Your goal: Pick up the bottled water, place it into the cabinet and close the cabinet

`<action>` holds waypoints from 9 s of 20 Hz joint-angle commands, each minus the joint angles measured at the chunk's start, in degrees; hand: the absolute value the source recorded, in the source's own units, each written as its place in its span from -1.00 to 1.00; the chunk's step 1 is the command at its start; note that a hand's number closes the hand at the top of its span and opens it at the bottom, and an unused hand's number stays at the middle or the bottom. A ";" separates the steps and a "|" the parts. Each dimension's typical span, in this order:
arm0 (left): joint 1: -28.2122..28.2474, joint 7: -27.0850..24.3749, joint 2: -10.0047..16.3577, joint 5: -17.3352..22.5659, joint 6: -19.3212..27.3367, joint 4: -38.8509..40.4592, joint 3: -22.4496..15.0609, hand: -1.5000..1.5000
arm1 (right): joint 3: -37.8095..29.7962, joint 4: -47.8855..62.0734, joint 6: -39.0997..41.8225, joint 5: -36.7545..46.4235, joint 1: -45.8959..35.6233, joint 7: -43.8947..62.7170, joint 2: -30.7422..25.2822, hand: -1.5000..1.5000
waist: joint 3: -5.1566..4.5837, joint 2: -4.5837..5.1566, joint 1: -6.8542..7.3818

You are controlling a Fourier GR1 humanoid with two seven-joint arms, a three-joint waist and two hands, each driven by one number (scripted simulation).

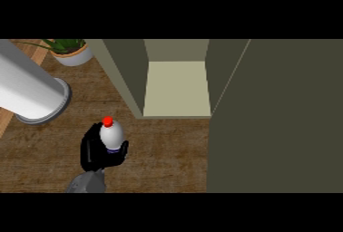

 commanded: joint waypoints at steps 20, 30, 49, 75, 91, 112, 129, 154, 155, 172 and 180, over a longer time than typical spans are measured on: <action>-1.35 31.05 -4.89 -10.56 26.10 -42.25 -22.88 1.00 | -3.24 -4.41 0.11 -7.00 -3.52 5.12 -0.51 -1.00 | 0.05 -0.09 0.24; -17.62 36.86 -4.93 -10.76 44.64 -39.20 -26.37 1.00 | -3.71 -6.21 1.40 -6.01 -1.74 4.88 0.68 -1.00 | 0.01 -0.01 -0.89; -35.52 32.32 -4.93 -6.48 46.59 -10.62 -21.80 1.00 | -10.96 -2.00 1.92 -13.69 -7.36 7.48 -2.43 -1.00 | 0.00 0.48 -1.20; -52.77 23.08 -4.91 -5.51 42.42 26.17 -16.39 -1.00 | -10.12 -1.47 3.07 -12.93 -9.48 8.87 -2.24 -1.00 | 0.00 0.90 -3.07; -57.57 15.20 -4.93 -2.81 31.10 29.33 -6.40 -1.00 | -9.15 -1.94 2.11 -10.87 -12.02 9.92 -1.37 -1.00 | -0.04 0.47 -1.50; -27.18 23.05 -4.91 -0.02 32.58 -14.74 -25.00 -1.00 | -5.99 -5.38 -0.44 -11.60 -10.73 14.09 -0.73 -1.00 | -0.03 -0.65 1.41; -0.91 26.99 8.01 -3.26 33.89 -46.46 -31.07 -1.00 | 5.02 -8.17 5.70 -7.07 -13.77 21.30 -10.14 1.00 | -0.09 -0.15 1.38; 24.55 20.17 23.01 2.52 25.18 -64.62 -22.93 -1.00 | 47.26 -8.25 -3.35 20.44 -28.41 37.66 -1.50 1.00 | -0.51 -0.67 1.74; 24.44 19.34 21.46 1.31 25.57 -63.46 -24.72 -1.00 | 47.80 -5.99 -4.64 21.10 -32.25 38.75 0.68 1.00 | -0.46 -0.35 1.91; 31.40 18.68 28.72 7.33 17.95 -67.68 -16.73 -1.00 | 51.36 3.76 -15.02 21.81 -57.53 52.66 4.12 1.00 | -0.66 -0.59 3.31; 31.98 18.17 29.24 8.32 16.20 -67.41 -15.44 -1.00 | 50.74 5.53 -15.06 20.05 -62.14 54.56 3.97 1.00 | -0.76 -0.27 3.54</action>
